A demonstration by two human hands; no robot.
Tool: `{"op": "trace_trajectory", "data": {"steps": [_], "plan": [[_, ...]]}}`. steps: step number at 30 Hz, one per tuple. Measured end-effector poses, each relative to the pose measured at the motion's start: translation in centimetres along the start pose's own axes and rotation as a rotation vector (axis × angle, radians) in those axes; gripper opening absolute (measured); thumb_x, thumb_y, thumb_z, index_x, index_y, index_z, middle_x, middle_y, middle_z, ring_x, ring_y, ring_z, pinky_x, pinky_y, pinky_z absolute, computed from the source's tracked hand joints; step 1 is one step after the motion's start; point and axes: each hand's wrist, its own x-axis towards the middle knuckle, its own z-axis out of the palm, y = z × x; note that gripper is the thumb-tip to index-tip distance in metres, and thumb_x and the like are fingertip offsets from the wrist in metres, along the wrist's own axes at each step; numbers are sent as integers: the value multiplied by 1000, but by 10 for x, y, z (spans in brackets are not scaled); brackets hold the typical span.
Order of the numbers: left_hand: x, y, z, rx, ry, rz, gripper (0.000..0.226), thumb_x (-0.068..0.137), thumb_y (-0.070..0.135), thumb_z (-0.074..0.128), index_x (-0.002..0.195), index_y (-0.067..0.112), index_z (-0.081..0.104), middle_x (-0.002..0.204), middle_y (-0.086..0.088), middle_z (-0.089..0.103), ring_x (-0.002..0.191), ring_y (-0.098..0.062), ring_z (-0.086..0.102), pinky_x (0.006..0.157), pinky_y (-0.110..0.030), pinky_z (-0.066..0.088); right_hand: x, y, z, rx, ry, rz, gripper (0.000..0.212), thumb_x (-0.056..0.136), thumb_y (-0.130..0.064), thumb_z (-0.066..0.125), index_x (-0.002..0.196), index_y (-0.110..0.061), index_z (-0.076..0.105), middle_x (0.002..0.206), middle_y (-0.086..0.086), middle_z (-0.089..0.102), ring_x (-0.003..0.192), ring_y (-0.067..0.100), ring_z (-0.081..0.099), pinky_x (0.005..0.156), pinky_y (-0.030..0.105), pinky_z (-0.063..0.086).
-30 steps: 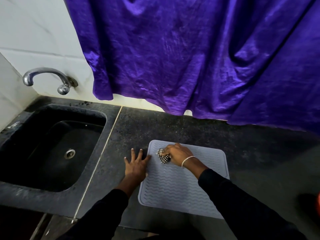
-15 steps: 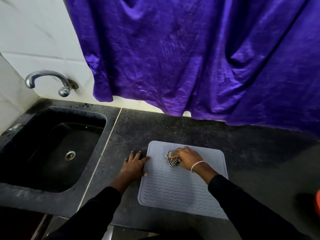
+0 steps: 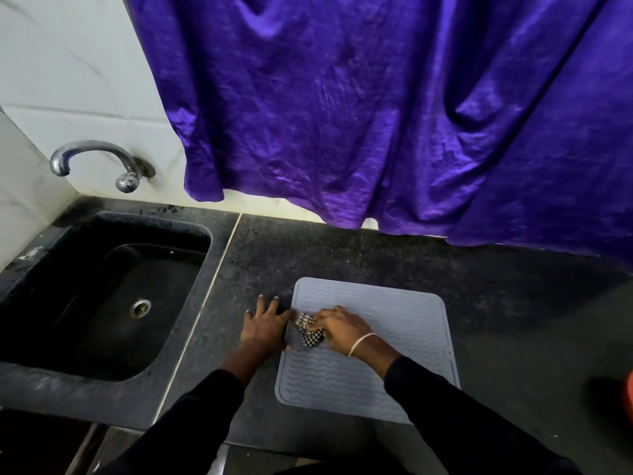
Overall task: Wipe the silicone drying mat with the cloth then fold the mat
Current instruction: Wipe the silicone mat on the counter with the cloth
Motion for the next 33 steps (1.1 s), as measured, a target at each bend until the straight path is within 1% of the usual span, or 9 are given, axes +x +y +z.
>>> {"op": "trace_trajectory", "data": {"steps": [6,13,17,19,22,25,27,29,33], "plan": [[1,4,-2,47,-14,36,94,82,45,76,158,35,21,169,-6,3,155,-39,-3,121,-64,17,-17,35,-16,-14,-9,84,49,82,-20,64,126,-43,62,136,-13,57,124,23,51,100,34,47],[3,10,-6,126,20,104,88,83,40,74,156,30,25,167,-4,9,155,-38,3,118,-64,24,2,-1,-17,66,40,39,48,84,-20,64,127,-41,62,134,-8,60,121,27,53,101,39,49],[5,10,-5,145,22,123,79,86,35,71,154,30,30,167,-4,12,155,-36,4,117,-65,24,-9,3,10,54,57,21,55,85,-12,58,134,-37,58,144,-11,51,122,25,49,107,34,42],[5,10,-3,152,30,142,76,89,31,68,154,23,30,167,-5,12,156,-34,3,120,-60,23,-18,16,14,50,81,20,56,85,-11,56,135,-37,58,147,-14,48,124,22,47,108,32,40],[8,14,0,136,45,199,70,95,19,60,156,14,28,167,-6,14,157,-29,3,125,-49,22,-31,38,6,15,63,60,56,85,-12,56,133,-40,58,145,-17,49,120,23,48,99,28,43],[13,20,-3,151,47,281,79,93,13,60,159,8,17,167,-11,13,156,-29,9,125,-44,23,-36,54,-7,-11,50,91,51,85,-18,61,131,-40,60,140,-15,54,117,23,50,98,29,42],[15,24,-7,144,37,324,86,91,15,66,159,6,15,167,-14,13,156,-29,13,125,-41,25,-35,54,-14,31,56,103,50,84,-18,61,129,-41,62,139,-15,55,115,23,51,99,29,44],[16,27,-9,136,30,347,88,88,19,71,159,7,19,167,-13,15,155,-28,17,123,-39,27,-30,44,-17,66,62,81,52,83,-16,61,128,-41,63,140,-14,56,112,24,52,98,31,46],[17,30,-4,89,45,340,78,89,18,65,157,10,26,166,-10,19,152,-26,26,121,-35,31,-16,16,-6,56,60,33,49,85,-17,59,129,-40,62,139,-12,56,114,27,51,99,37,47]]}}
